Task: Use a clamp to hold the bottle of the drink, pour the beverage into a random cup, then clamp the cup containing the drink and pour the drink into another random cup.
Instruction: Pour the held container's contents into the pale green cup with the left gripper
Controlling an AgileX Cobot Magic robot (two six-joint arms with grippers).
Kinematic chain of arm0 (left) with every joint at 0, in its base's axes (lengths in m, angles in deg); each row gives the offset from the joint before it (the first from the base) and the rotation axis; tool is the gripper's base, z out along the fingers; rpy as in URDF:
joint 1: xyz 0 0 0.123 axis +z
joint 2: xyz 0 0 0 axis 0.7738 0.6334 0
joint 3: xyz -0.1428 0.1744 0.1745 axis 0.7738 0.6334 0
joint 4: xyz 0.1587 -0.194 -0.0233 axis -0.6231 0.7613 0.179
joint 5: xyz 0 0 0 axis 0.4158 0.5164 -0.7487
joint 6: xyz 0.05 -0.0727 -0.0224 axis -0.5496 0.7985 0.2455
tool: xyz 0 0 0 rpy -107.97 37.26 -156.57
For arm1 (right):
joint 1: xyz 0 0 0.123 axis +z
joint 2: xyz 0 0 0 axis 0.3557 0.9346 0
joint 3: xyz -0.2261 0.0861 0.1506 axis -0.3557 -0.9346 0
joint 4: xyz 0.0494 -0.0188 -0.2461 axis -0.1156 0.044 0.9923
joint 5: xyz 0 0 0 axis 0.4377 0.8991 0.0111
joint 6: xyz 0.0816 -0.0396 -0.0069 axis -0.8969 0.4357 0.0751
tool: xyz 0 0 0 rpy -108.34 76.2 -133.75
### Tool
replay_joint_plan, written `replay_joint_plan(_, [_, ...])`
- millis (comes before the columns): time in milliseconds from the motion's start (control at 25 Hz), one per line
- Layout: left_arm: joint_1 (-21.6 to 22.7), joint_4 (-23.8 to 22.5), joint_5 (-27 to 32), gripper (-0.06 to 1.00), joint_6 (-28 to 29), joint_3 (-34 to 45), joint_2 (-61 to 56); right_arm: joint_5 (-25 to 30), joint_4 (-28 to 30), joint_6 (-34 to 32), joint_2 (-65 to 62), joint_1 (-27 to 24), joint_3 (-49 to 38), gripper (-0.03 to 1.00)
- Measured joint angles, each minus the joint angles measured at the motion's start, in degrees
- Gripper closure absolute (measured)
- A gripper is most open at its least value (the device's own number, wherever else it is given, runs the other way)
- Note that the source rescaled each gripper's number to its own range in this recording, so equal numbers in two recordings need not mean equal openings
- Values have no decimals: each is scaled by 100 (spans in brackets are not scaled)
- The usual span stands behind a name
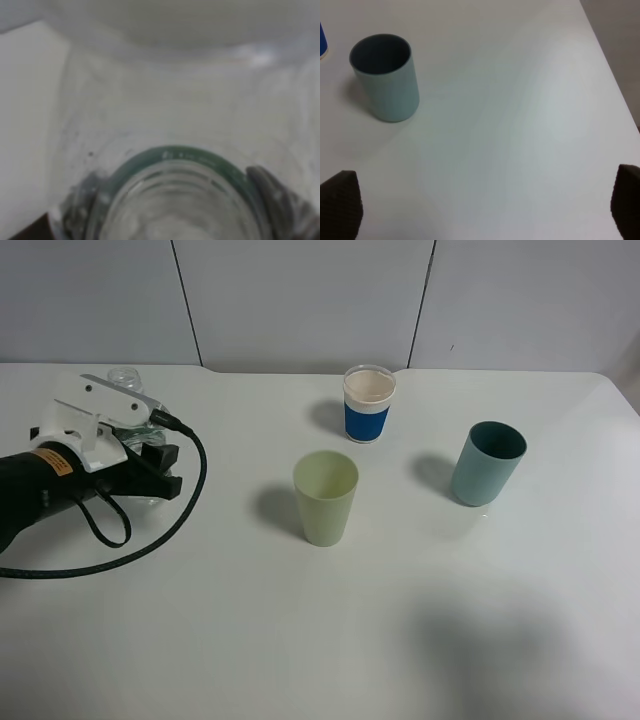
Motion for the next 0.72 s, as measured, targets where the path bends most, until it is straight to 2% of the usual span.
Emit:
replay_joint_plan(80, [-148, 610, 130, 86, -659, 3, -146, 0, 0, 0, 0, 0, 0, -3])
replay_joint_plan(120, [-148, 610, 130, 86, -659, 3, -146, 0, 0, 0, 0, 0, 0, -3])
replay_joint_plan(160, [-291, 1131, 157, 86, -1058, -2, -212, 0, 0, 0, 0, 0, 0, -3])
replay_joint_plan(200, [-472, 1754, 189, 86, -1704, -56, -281, 0, 0, 0, 0, 0, 0, -3])
replay_joint_plan(240, [-472, 1754, 189, 86, -1704, -56, -281, 0, 0, 0, 0, 0, 0, -3])
replay_joint_plan(280, [-592, 2151, 189, 86, -2022, -96, -296, 0, 0, 0, 0, 0, 0, -3])
replay_joint_plan(320, [-789, 2846, 189, 86, -2694, -211, -321, 0, 0, 0, 0, 0, 0, -3])
replay_joint_plan(360, [-891, 3074, 189, 86, -3050, -254, -329, 0, 0, 0, 0, 0, 0, -3])
replay_joint_plan(400, [-891, 3074, 189, 86, -3050, -254, -329, 0, 0, 0, 0, 0, 0, -3])
replay_joint_plan(440, [-1042, 3296, 193, 86, -3689, -299, -334, 0, 0, 0, 0, 0, 0, -3])
replay_joint_plan(480, [-1187, 3940, 193, 86, -4150, -454, -334, 0, 0, 0, 0, 0, 0, -3])
replay_joint_plan(520, [-1468, 4650, 193, 86, -5226, -669, -342, 0, 0, 0, 0, 0, 0, -3])
replay_joint_plan(560, [-1635, 5198, 173, 86, -6031, -882, -342, 0, 0, 0, 0, 0, 0, -3])
replay_joint_plan(640, [-1752, 5539, 150, 86, -6534, -999, -337, 0, 0, 0, 0, 0, 0, -3])
replay_joint_plan(680, [-2010, 6010, 3, 86, -7473, -1231, -332, 0, 0, 0, 0, 0, 0, -3])
replay_joint_plan(720, [-2010, 6010, 3, 86, -7473, -1231, -332, 0, 0, 0, 0, 0, 0, -3])
